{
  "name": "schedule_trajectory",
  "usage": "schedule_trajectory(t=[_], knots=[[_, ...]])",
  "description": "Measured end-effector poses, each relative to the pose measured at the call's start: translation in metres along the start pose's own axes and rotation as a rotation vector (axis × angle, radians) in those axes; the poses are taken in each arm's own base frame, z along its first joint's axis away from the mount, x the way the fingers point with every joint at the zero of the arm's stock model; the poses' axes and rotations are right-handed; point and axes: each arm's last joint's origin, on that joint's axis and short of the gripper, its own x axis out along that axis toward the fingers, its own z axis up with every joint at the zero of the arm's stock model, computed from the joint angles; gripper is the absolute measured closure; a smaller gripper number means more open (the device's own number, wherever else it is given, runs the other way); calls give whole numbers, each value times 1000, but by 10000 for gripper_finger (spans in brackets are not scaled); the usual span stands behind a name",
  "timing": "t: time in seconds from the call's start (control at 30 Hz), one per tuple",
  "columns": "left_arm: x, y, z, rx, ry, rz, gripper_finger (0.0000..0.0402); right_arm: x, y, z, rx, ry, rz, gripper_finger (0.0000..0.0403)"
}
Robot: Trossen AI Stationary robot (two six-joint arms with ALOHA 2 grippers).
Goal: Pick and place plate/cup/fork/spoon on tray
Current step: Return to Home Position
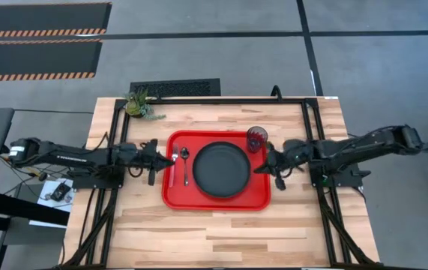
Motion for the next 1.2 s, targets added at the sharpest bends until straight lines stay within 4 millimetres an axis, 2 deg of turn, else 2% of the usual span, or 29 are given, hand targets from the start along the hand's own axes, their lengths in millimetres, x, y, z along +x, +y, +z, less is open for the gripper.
schedule_trajectory(t=[0.2,0.43,0.63,0.77,0.83,1.2], knots=[[-2,14,10,41,-74,46,401,-17,-16,-7,-133,-201,-105,396],[-5,20,12,80,-103,87,401,-37,-26,-21,-152,-397,-210,399],[-10,21,17,111,-144,108,401,-44,-24,-42,-138,-440,-241,399],[-13,22,10,110,-128,91,401,-47,-23,-52,-134,-465,-249,400],[-16,23,3,91,-137,102,401,-50,-22,-55,-137,-491,-250,400],[-27,20,9,103,-213,100,401,-67,-16,-61,-146,-514,-281,400]])
